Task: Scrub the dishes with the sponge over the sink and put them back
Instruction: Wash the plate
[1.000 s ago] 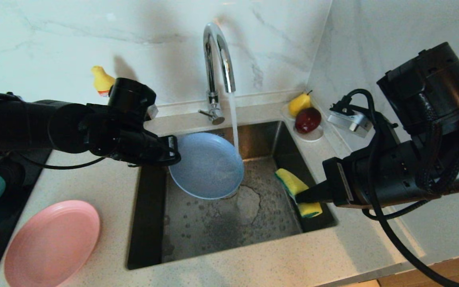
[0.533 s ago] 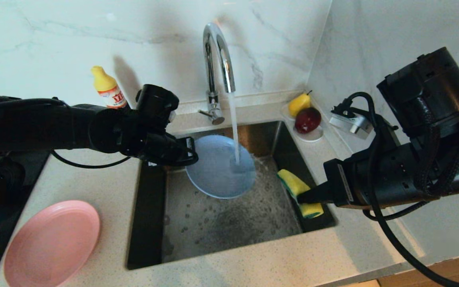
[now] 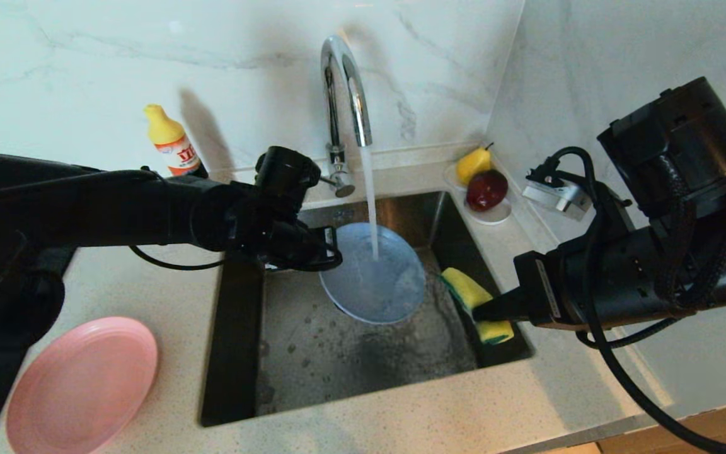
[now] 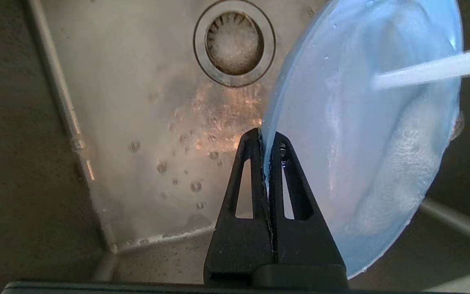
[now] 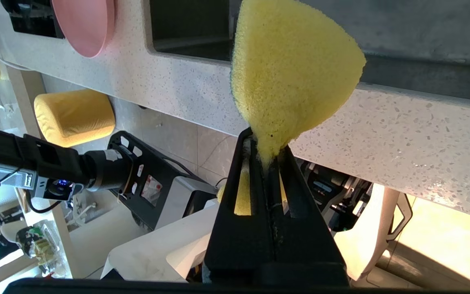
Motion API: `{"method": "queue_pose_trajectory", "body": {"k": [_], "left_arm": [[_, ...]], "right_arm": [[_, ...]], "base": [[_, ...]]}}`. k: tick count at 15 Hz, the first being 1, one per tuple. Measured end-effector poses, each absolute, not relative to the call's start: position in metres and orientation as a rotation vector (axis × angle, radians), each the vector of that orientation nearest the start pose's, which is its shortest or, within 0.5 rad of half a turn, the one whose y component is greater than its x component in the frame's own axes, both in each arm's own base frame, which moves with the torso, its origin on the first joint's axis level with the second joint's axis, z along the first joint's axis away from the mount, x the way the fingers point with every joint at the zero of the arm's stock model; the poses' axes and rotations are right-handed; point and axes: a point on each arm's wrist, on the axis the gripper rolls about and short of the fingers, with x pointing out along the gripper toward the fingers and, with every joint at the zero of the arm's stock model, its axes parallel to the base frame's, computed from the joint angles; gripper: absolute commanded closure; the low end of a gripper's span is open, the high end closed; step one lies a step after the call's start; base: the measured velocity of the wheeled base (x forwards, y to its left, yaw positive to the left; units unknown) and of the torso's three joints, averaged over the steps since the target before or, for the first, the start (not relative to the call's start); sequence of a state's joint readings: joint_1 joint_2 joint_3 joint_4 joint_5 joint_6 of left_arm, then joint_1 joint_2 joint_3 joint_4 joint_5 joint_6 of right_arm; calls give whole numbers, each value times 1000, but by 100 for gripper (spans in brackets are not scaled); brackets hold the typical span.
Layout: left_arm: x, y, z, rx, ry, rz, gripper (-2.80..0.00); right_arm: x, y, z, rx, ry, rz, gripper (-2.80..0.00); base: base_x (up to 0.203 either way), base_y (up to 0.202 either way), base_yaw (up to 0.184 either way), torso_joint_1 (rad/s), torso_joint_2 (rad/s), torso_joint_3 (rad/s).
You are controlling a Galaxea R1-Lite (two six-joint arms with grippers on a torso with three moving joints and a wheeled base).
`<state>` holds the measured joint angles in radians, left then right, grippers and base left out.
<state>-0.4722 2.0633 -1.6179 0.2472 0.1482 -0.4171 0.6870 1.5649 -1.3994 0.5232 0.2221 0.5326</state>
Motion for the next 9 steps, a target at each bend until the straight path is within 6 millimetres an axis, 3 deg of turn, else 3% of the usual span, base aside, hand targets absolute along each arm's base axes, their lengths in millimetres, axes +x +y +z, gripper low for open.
{"method": "queue_pose_trajectory", "body": {"k": [4,9], "left_arm": [[364,-199,183,-184,735,-186,0],[361,-201,179,-181,750,-170,0]], "right_arm": [[199,169,281,314,899,661,0],[199,169,280,313,902,658,0]], "base": [[0,0,0,0,0,0],[0,0,0,0,0,0]]}}
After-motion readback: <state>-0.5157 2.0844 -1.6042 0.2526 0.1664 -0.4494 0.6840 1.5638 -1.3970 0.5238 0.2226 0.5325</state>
